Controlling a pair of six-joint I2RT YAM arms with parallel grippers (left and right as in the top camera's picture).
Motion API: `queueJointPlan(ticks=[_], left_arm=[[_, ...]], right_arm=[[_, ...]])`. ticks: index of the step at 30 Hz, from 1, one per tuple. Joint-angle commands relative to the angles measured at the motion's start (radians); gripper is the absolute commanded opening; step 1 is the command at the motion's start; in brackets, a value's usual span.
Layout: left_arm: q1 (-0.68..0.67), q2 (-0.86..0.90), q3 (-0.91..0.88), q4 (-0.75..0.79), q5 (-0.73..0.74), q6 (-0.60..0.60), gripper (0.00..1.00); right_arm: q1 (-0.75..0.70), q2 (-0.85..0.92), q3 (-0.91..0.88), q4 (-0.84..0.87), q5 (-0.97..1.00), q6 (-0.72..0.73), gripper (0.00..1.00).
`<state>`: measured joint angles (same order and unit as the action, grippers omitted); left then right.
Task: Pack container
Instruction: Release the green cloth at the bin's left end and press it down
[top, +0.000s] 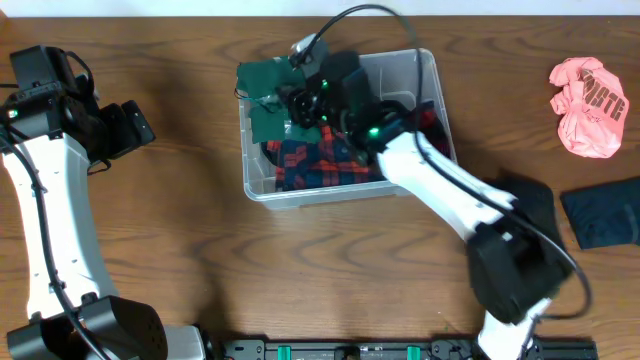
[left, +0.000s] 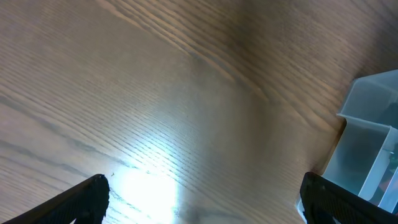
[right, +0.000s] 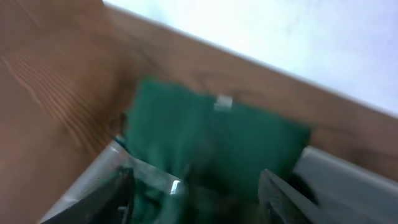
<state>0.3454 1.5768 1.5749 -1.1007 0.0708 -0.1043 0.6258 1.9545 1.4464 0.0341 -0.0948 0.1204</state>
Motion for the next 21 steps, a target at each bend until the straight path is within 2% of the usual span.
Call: queueJointPlan(ticks=[1,8,11,18,21], left_arm=[[0.003,0.006,-0.008,-0.006,-0.014,0.005,0.98],[0.003,0.006,-0.010,-0.005,-0.014,0.005,0.98],[0.003,0.006,-0.012,-0.005,-0.014,0.005,0.98],[0.003,0.006,-0.014,-0.005,-0.014,0.005,0.98],[0.003,0.006,-0.014,-0.006,-0.015,0.005,0.98]], right_arm=[[0.011,0.085,-0.001,0.034,0.008,-0.012,0.62],[0.011,0.177,-0.001,-0.066,-0.056,-0.010,0.64],[0.011,0.176,0.000,-0.090,-0.056,-0.011,0.69],[0.005,0.104,0.033,-0.107,-0.068,-0.014,0.74],[-0.007,0.030,0.063,-0.142,-0.067,-0.014,0.82]])
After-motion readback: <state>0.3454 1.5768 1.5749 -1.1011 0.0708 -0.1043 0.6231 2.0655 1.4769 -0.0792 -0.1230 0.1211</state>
